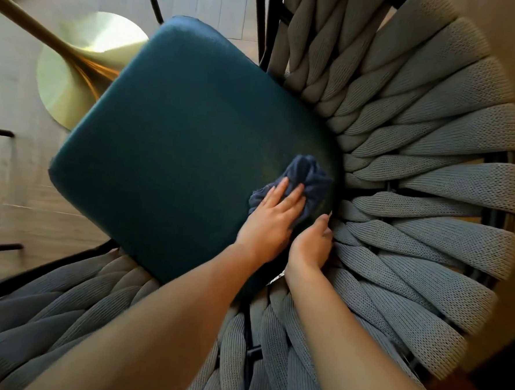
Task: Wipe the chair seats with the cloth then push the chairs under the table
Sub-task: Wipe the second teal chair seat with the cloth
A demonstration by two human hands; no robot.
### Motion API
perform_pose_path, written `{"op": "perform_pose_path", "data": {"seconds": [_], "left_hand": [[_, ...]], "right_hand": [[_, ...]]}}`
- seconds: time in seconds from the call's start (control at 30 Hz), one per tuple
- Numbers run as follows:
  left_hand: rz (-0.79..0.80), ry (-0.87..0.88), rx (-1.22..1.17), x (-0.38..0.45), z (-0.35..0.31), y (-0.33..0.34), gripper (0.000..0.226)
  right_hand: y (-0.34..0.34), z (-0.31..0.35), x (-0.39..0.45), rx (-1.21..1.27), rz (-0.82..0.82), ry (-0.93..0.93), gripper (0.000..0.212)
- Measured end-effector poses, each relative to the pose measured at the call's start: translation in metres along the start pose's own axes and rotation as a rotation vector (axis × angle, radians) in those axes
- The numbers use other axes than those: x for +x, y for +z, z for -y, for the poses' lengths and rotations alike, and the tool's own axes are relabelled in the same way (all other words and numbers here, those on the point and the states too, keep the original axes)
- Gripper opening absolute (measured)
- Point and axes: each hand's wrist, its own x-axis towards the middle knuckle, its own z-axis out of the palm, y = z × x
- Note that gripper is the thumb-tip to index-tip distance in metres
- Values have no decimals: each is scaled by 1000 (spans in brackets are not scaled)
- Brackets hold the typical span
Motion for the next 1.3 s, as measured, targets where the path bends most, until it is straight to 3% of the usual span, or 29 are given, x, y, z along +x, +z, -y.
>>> {"op": "perform_pose_path", "data": {"seconds": [0.07, 0.13, 0.37, 0.43, 0.6, 0.77, 0.83, 0.97, 1.03, 1.17, 1.23, 1.3], "left_hand": [[81, 164, 92, -22, 24, -10, 50], [140, 215, 169, -43, 52, -25, 53], [118, 46, 203, -112, 121, -68, 50], [29, -108, 201, -134, 132, -73, 45], [-233, -798, 11, -165, 123, -70, 45], [-412, -1132, -256, -109, 83, -45, 56], [-384, -1018, -266, -93, 60, -32, 60], [-101, -414, -121, -123, 58, -27, 52], [-111, -443, -69, -141, 70, -32, 49], [-301, -820, -270, -107, 52, -35, 56], [-272, -770, -317, -86, 32, -26, 61], [-135, -526, -258, -87, 16, -16, 61]], "right_hand": [[-1, 1, -1, -18, 4, 1, 52], [-1, 2, -2, -30, 10, 2, 52], [-1, 1, -7, -28, 34, 15, 49], [-1, 1, -7, -33, 38, 8, 49], [-2, 1, -9, -60, 40, -35, 49], [-1, -2, -7, -67, 42, -45, 48], [-1, -3, -7, -67, 38, -50, 48], [-2, -3, -7, -58, 48, -49, 47], [-2, -4, -8, -59, 53, -52, 47], [0, -6, -6, -68, 38, -54, 47], [0, -6, -5, -69, 29, -47, 48], [0, -6, -4, -68, 29, -41, 48]]}}
